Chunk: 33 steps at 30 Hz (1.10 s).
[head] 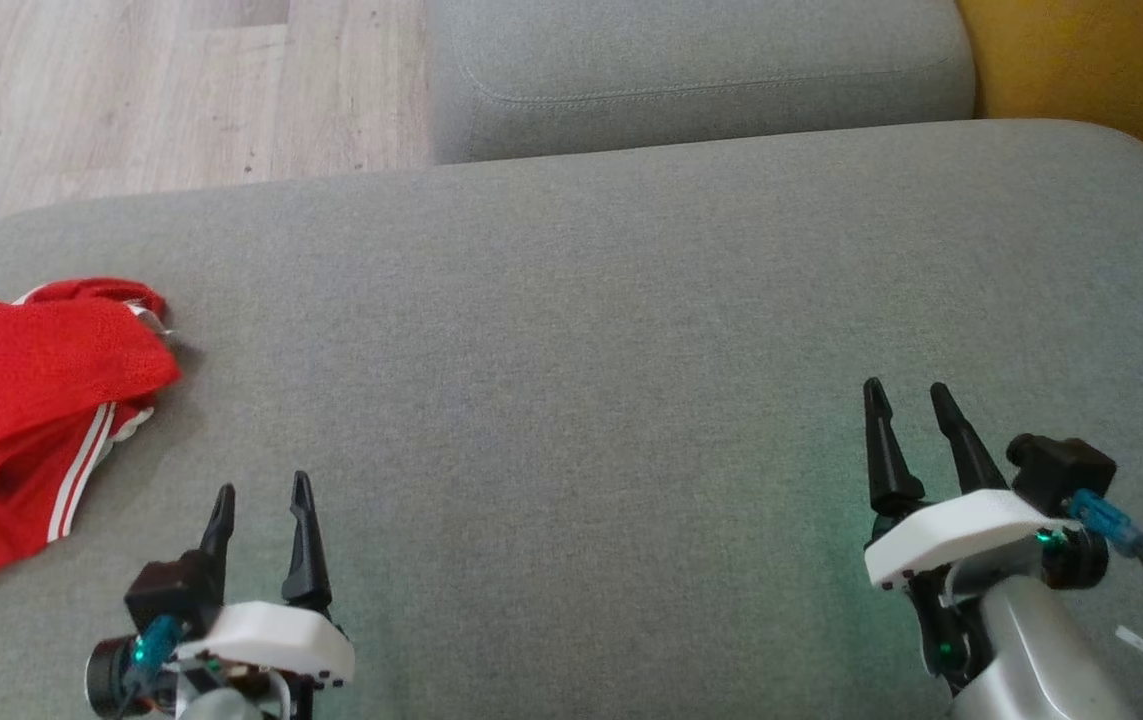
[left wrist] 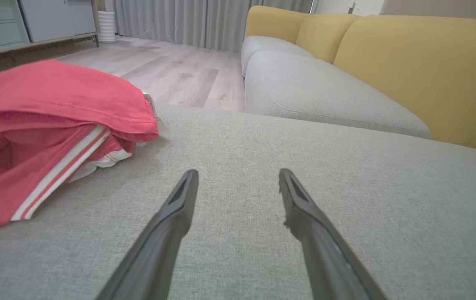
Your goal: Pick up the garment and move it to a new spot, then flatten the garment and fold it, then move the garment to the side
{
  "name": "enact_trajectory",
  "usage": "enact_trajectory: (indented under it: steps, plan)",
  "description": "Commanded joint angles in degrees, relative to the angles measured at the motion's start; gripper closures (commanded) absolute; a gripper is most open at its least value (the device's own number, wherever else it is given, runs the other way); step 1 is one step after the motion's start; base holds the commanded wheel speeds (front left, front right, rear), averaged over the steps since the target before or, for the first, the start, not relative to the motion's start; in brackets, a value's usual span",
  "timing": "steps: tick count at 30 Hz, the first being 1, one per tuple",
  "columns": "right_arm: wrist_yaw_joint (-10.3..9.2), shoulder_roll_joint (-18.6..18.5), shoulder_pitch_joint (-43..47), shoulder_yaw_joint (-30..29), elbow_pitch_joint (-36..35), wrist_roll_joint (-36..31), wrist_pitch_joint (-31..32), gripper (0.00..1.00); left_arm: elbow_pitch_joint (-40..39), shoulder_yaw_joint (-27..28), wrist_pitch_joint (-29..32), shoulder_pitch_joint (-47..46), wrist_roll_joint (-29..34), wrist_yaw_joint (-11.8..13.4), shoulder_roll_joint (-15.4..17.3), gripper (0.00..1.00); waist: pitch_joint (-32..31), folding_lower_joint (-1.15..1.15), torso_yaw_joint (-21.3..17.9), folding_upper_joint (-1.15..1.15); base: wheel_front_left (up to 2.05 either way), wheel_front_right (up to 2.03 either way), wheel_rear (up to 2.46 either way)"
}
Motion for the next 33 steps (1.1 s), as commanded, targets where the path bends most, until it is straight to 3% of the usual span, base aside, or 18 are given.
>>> enact_trajectory:
  steps: [1,21,33]
  plan:
    - [0.37,-0.3,-3.5,1.1,-1.4,-1.7,-1.0,0.0,-1.5,1.1,-1.1,-3.0,1.8,0.5,1.1,0.0,-0.1,0.0,0.0,0.0,0.0,0.0,0.0]
    - [0.45,-0.4,-4.2,2.3,2.1,-14.9,-4.5,0.0,1.1,3.3,-4.7,-2.3,15.6,1.4,0.0,0.0,-0.4,0.0,-0.4,0.0,0.0,0.0,0.0]
    - [0.45,-0.4,-4.2,1.5,0.4,-14.0,-4.6,0.0,-0.1,5.4,-4.7,-2.4,16.1,1.3,-0.7,0.0,-0.4,0.0,-0.1,0.0,0.0,0.0,0.0]
